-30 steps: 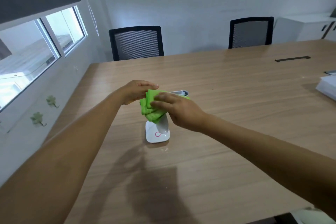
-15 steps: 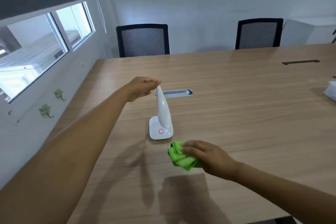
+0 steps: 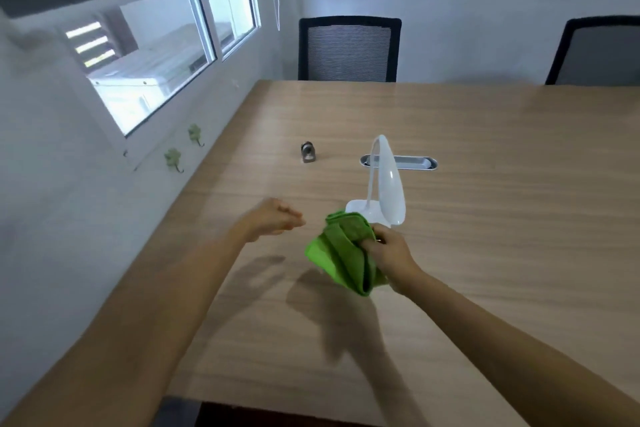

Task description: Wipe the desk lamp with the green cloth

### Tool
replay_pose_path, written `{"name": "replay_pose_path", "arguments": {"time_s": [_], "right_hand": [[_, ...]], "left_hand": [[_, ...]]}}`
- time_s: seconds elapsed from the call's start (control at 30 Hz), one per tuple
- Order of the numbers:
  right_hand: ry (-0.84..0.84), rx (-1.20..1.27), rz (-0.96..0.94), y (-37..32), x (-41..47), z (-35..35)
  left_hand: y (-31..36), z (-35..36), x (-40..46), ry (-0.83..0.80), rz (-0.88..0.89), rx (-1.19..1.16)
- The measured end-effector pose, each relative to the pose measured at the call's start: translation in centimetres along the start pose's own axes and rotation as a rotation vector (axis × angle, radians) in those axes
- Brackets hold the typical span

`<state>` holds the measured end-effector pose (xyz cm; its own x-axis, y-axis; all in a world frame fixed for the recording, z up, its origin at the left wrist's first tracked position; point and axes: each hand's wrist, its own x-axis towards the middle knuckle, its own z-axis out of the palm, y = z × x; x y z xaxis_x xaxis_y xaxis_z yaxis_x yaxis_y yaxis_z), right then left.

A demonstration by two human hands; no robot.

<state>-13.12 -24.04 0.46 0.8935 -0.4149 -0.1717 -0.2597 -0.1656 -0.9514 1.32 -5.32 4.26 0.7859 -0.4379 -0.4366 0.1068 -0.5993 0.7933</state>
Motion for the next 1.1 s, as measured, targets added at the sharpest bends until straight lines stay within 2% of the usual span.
{"name": "replay_pose_path", "arguments": {"time_s": [0.1,0.23,0.4,0.53,0.63,0.77,0.83,0.93,1.03,1.1], "right_hand": [[-0.061,0.292,0.118,-1.2,1.5,3.6],[-0.169,0.604,0.324,-2.7,3.2,8.7],[-0.263,0.673,0.464,-2.7,5.5,14.6],[-0.281,0.594,0.497,-3.0,6.2,17.8],[-0.262,0.494,0.520,-3.1,7.0,19.4],[-0.390,0.410,0.532,-3.1,8.0,20.8],[-0.430,0.383,0.531,-3.2,8.2,21.4],[-0.422,0.346,0.524,-3.2,8.6,22.4],[-0.412,0.354,0.544,-2.9,8.8,22.5],[-0.390,0.356,0.549,-3.0,8.6,21.9]], "left_hand": [[-4.1,0.1,-1.0,-0.082,-0.096,-0.056],[-8.0,-1.1,-2.0,-0.069,-0.206,-0.393],[-11.4,-4.0,-2.9,-0.103,-0.288,-0.589],[-13.3,-6.2,-2.9,-0.015,-0.314,-0.633],[-14.6,-7.4,-2.4,0.075,-0.366,-0.473],[-16.4,-8.2,-0.9,0.211,-0.395,-0.295],[-16.2,-8.4,-0.4,0.246,-0.370,-0.143],[-15.6,-8.8,0.0,0.400,-0.291,0.044],[-15.1,-8.9,0.2,0.403,-0.268,0.208],[-14.9,-9.0,0.4,0.439,-0.259,0.228]]}}
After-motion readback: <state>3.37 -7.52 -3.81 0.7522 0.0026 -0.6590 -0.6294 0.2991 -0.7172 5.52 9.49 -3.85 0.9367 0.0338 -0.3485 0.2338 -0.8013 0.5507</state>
